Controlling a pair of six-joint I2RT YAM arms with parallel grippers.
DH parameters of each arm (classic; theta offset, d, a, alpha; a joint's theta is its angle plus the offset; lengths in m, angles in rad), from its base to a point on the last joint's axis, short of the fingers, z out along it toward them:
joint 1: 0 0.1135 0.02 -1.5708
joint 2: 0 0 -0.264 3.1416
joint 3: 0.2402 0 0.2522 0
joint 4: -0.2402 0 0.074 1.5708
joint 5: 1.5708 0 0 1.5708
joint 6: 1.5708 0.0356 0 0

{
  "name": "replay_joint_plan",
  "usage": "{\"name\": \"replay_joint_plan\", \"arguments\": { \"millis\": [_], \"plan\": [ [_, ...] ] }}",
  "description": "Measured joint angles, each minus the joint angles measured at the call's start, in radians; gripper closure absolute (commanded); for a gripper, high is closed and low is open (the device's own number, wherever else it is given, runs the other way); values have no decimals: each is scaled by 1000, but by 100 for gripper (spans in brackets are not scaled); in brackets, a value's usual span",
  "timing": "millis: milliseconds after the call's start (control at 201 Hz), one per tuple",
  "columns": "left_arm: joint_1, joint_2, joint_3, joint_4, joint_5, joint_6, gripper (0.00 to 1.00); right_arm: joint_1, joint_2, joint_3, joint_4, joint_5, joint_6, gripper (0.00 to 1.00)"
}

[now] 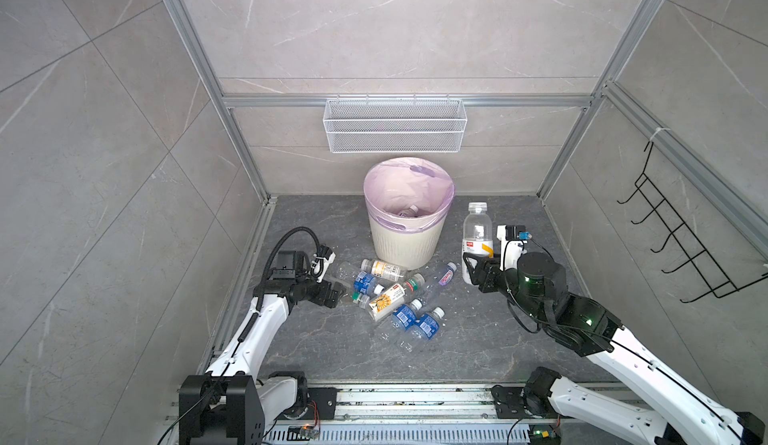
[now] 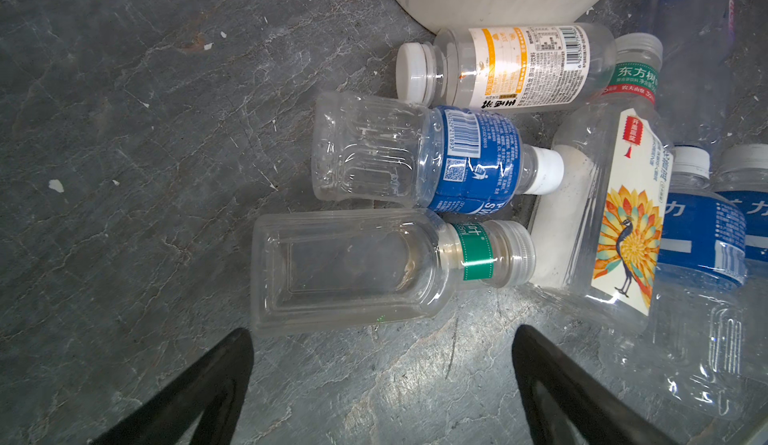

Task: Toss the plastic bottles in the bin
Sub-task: 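Lift the yellow-marked bottle with the right gripper and carry it toward the bin, then open the right gripper above the bin to drop the bottle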

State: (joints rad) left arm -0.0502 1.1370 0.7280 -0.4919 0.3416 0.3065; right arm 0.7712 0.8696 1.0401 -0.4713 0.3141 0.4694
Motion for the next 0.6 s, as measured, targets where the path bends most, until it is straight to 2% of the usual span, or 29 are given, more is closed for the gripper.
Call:
{"name": "replay_joint_plan", "arguments": {
  "millis": [289,418,528,558,603],
  "plan": [
    [0,6,0,0,0,0,1,44,196,246,-20,12,-50,53],
    [0,12,0,-1,0,0,1,48,325,407,-30,16,-76,55],
    [0,15,0,-1,0,0,0,43,486,607,-41,31,-98,54],
    [0,15,0,-1,0,0,1,39,539,669,-35,30,-101,45],
    [0,15,0,-1,1,0,1,23,641,802,-56,34,-109,20]
  ]
}}
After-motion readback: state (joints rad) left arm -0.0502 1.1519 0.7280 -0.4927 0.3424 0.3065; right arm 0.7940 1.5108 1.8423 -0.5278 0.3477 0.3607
